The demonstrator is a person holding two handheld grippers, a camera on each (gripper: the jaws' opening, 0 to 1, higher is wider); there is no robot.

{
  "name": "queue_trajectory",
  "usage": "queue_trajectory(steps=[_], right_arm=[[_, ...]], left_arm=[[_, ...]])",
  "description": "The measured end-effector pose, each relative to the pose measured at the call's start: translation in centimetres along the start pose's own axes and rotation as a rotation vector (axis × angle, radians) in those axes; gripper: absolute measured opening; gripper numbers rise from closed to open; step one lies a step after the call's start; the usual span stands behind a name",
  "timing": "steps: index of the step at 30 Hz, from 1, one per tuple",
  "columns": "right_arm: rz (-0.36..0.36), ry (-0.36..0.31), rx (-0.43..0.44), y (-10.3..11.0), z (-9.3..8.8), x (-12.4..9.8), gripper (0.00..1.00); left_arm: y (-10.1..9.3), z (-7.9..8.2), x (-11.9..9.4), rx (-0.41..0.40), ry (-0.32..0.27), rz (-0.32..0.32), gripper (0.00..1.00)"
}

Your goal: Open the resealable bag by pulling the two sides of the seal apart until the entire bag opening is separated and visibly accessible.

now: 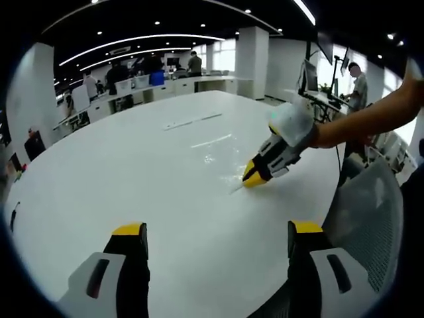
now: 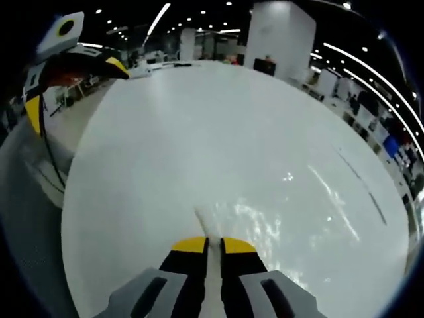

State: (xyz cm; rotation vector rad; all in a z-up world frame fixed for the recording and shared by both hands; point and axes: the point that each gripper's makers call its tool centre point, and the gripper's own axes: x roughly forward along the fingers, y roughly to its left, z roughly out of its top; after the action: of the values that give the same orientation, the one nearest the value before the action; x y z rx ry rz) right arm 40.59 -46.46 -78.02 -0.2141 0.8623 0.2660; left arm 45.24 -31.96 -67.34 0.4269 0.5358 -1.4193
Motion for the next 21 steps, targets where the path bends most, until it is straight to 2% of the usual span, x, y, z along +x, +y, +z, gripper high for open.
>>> queue_trajectory(steps=[3,7,12,19,21], right_arm=[[0.009,0.001,-0.027,0.1,0.1,0.0,0.01],[0.032,-0.005,-0.023,0.6,0.3,-0.4,0.00],[0.076,-0.009,-0.042,1.8,0.2,-0.8,0.00],[0.113,-0.034,-0.047,3.2,0.8,-1.5,0.00],[0.132,-0.048,-0.024,3.7,1.1,-1.7,0.00]], left_arm=[[0.0,0.0,0.0,-0.002,0.001,0.001,0.84],[-0.2,-0.1,0.1,0.002,0.003,-0.002,0.83],[-0.7,0.1,0.2,0.011,-0.003,-0.015,0.83],[-1.3,-0.3,0.4,0.051,0.014,-0.032,0.83],[-1.5,-0.4,0.4,0.071,0.021,-0.036,0.82]])
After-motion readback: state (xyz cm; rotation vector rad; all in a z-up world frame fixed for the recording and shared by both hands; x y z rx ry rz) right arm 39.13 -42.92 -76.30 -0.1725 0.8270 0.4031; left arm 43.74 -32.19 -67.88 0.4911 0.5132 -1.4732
